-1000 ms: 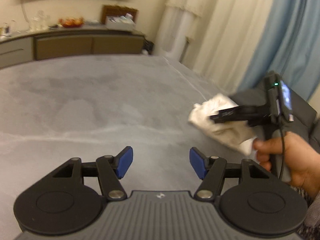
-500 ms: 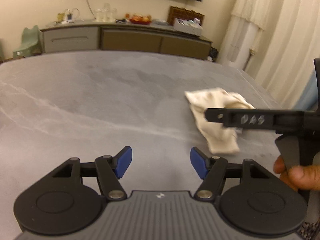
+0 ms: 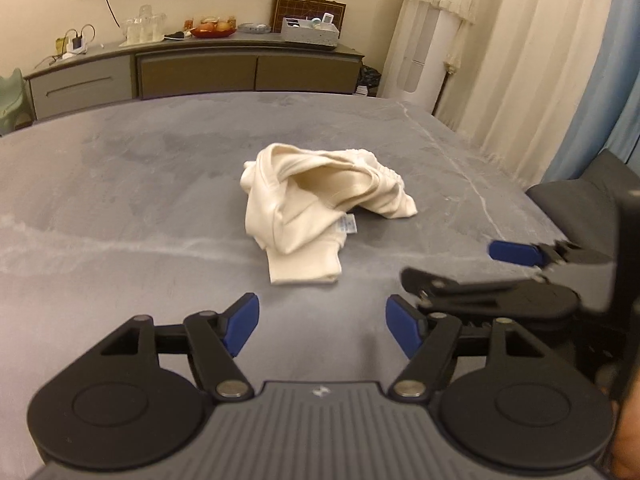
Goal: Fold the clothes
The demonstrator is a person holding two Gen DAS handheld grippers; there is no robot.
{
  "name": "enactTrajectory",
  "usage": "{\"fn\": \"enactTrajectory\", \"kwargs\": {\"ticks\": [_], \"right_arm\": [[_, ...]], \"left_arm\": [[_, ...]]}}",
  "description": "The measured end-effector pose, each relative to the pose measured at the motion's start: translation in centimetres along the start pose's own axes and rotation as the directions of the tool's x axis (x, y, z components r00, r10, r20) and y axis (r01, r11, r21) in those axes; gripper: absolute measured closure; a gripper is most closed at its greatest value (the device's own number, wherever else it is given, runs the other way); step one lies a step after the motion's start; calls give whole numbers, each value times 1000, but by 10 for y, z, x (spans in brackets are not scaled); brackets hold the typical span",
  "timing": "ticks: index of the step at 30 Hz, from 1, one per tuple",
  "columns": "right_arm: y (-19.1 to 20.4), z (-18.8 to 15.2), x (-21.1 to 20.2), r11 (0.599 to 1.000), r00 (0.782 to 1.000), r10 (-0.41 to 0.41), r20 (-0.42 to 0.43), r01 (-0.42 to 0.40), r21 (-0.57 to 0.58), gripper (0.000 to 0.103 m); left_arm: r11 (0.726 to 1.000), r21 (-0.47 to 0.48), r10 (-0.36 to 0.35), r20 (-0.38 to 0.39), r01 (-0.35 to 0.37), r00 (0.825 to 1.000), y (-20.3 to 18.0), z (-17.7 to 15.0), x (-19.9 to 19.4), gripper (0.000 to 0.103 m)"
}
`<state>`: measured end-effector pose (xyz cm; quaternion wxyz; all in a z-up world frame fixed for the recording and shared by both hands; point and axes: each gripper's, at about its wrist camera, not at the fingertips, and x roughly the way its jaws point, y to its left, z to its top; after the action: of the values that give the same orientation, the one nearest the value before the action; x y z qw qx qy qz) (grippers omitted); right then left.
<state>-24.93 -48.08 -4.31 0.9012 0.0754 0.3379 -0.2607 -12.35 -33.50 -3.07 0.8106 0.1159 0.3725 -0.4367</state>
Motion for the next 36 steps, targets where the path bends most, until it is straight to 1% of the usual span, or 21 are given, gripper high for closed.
{"fn": "enactTrajectory", "kwargs": {"ticks": [5,8,12,16,18,19,20,21,22,23,24,25,26,28,29,30,31,32,33,34,36], "right_arm": [[-2,-1,8,999,999,32,-13,-32,0,2],[-1,1,13,999,999,44,-15,-44,-7,2],[-4,8,20,998,998,58,-16,-59,-5,1],[-20,34,41,999,999,41,-1,-41,-27,1],[-36,49,55,998,998,59,11,-59,-2,1],[-44,56,64,997,997,72,4,-72,16,1],[-51,62,76,997,997,76,-5,-76,29,1],[-57,68,88,996,997,78,-13,-77,41,2],[-62,72,100,996,996,80,-26,-79,47,2],[-66,75,113,994,994,101,-45,-99,53,6],[-69,77,126,991,990,122,-65,-119,60,15],[-71,80,136,987,985,151,-80,-145,68,21],[-69,85,136,976,975,209,-75,-203,78,25],[-64,93,135,944,944,323,-63,-317,97,49],[-62,98,135,922,924,379,-56,-372,106,65],[-59,102,134,898,900,433,-49,-425,115,66],[-56,106,133,874,877,479,-42,-473,112,66],[-47,110,125,867,866,498,-40,-495,62,66],[-39,113,118,861,860,509,-41,-509,18,66],[-34,113,117,873,872,487,-51,-488,3,64],[-27,114,114,895,894,443,-69,-445,-24,40]], "left_arm": [[998,-21,63,-8,-63,998,9,15,22,32],[996,-38,80,-12,-80,997,20,22,31,32],[993,-33,113,-11,-113,994,32,36,48,30],[990,1,139,-13,-139,990,38,49,72,29],[989,16,147,-10,-146,989,40,55,86,28],[988,31,149,-4,-149,989,39,58,93,29],[987,48,151,4,-151,989,38,60,99,34],[986,72,149,14,-150,989,38,63,105,44],[985,95,145,23,-146,989,38,65,110,74],[983,116,142,32,-145,989,39,68,113,92],[976,130,168,58,-174,984,40,72,112,93],[971,129,190,102,-202,976,44,77,105,94],[968,120,204,141,-221,969,49,82,96,94],[976,57,196,179,-209,964,67,84,69,94],[977,39,202,171,-211,964,75,78,57,94],[977,25,204,149,-210,967,83,70,48,92],[981,31,188,79,-191,979,90,57,47,88],[988,60,141,-14,-140,990,95,43,49,79],[992,87,95,-84,-88,992,99,31,48,78],[993,105,67,-97,-57,993,100,24,40,78],[990,139,14,-114,2,993,104,13,22,69]]}}
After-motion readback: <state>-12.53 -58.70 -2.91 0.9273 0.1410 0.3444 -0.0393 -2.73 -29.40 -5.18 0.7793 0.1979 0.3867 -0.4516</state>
